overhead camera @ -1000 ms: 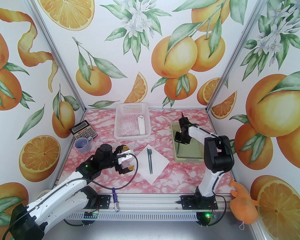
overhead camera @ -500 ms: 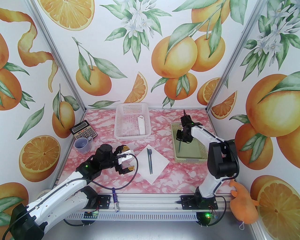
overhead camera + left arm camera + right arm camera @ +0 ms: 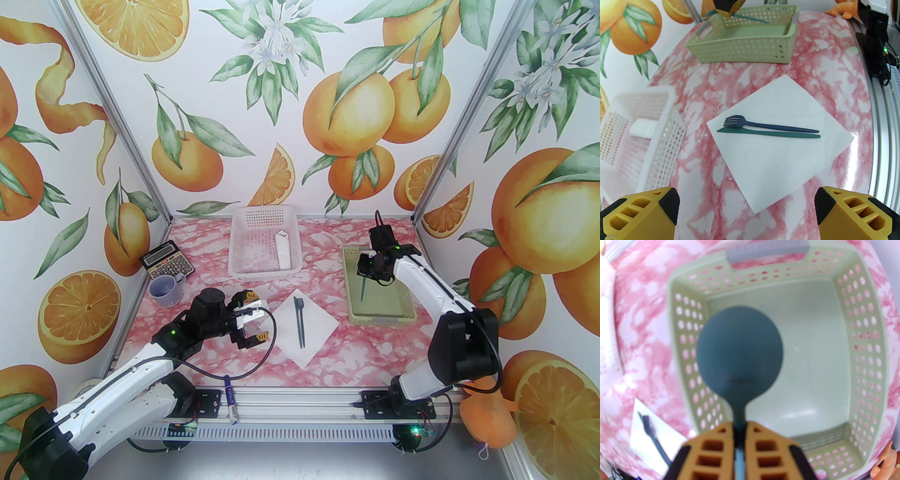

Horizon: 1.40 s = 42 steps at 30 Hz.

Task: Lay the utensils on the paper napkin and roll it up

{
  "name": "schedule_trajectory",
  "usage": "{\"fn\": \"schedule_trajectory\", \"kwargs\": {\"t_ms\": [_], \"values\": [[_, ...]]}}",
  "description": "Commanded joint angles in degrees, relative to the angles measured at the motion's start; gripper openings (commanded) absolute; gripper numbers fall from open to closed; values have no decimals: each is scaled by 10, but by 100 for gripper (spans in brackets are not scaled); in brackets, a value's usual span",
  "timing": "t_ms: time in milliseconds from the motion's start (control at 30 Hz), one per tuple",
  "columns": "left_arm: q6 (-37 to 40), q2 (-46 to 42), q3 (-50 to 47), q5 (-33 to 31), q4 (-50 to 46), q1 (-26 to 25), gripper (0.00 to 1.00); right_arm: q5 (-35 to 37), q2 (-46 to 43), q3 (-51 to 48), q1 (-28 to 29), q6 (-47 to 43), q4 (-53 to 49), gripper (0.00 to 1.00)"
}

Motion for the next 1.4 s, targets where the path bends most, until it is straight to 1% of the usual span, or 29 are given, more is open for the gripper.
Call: {"fn": "schedule_trajectory", "kwargs": {"t_ms": [0, 233, 500, 867, 1033, 1100, 1133, 1367], "values": [[7, -2, 4, 12, -5, -2, 100, 4, -36, 7, 21, 1, -27, 11], [9, -2, 4, 12, -4, -2, 100, -3, -88, -13, 73, 40, -34, 11], [10, -3, 5, 12, -3, -2, 100, -5, -116, -35, 164, 80, -24, 12], [11, -7, 4, 16, -3, -2, 100, -4, -91, -65, 279, 146, 21, 12], [11, -7, 4, 18, -4, -2, 100, -1, -84, -69, 297, 157, 29, 12], [11, -11, 4, 18, -5, -3, 100, -1, -64, -90, 340, 193, 70, 12], [10, -12, 4, 18, -5, -3, 100, 1, -57, -93, 350, 200, 78, 12], [12, -15, 2, 19, -4, -3, 100, 12, -11, -90, 394, 220, 95, 12]]}}
